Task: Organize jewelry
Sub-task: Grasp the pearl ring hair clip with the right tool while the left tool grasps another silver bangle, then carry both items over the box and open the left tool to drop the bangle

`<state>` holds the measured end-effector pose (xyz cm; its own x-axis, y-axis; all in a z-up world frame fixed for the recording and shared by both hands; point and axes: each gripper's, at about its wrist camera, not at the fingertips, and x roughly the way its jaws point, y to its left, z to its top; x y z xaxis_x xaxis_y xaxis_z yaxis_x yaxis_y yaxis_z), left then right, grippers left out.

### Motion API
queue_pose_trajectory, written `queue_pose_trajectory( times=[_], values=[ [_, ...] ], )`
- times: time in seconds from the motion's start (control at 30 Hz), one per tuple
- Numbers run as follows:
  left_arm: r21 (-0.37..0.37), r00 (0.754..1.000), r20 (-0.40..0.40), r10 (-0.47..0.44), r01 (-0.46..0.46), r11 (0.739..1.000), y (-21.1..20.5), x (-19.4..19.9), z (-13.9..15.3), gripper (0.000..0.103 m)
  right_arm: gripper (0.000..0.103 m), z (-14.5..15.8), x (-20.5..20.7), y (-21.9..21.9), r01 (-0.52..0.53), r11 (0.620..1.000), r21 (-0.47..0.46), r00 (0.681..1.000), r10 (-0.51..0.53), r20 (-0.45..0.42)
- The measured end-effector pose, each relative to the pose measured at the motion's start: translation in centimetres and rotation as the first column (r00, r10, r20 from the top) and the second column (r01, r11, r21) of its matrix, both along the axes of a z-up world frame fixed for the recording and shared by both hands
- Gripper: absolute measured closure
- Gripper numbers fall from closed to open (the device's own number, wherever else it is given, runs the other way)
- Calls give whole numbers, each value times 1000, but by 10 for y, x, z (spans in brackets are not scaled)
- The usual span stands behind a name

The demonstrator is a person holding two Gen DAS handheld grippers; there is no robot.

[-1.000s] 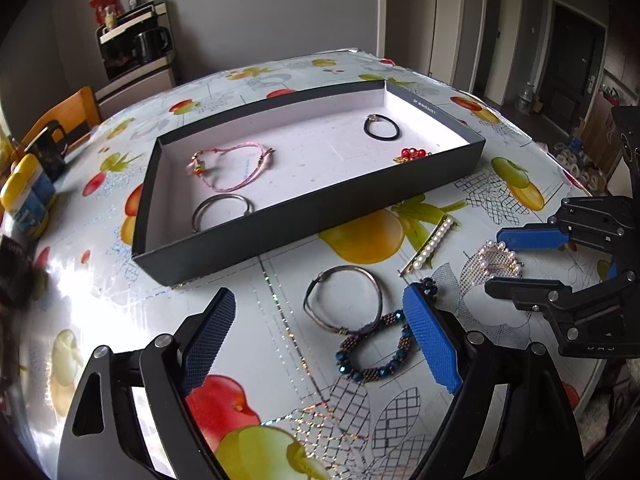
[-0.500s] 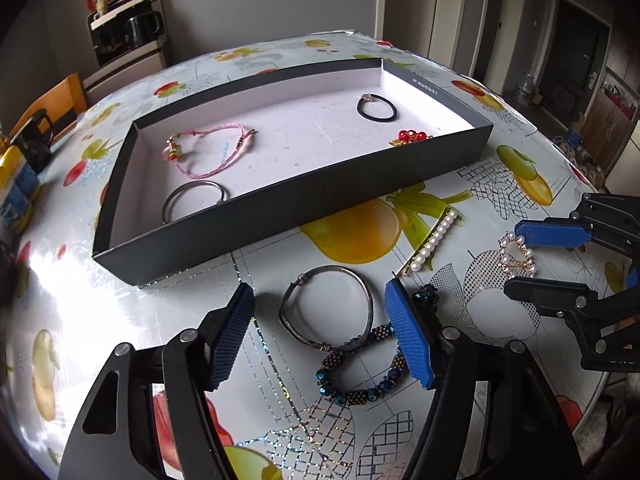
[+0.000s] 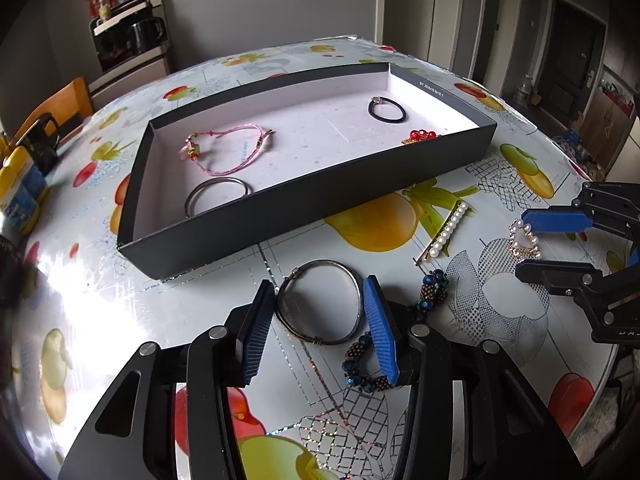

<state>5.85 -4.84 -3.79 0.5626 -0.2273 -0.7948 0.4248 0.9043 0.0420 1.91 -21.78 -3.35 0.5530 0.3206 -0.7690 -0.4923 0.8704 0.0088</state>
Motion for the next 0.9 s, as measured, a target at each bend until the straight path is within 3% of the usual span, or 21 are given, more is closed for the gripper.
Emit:
queue_pose_trajectory(
  times=[0.57,0.9],
  values=[
    [-30,998,68,10,-8,1000,16,-19,32,55,61,17,1,2,-7,999,35,1000,6,27],
    [-54,989,147,-15,23,998,18,-26,70,55,61,37,11,7,-49,998,43,998,47,47]
  ],
)
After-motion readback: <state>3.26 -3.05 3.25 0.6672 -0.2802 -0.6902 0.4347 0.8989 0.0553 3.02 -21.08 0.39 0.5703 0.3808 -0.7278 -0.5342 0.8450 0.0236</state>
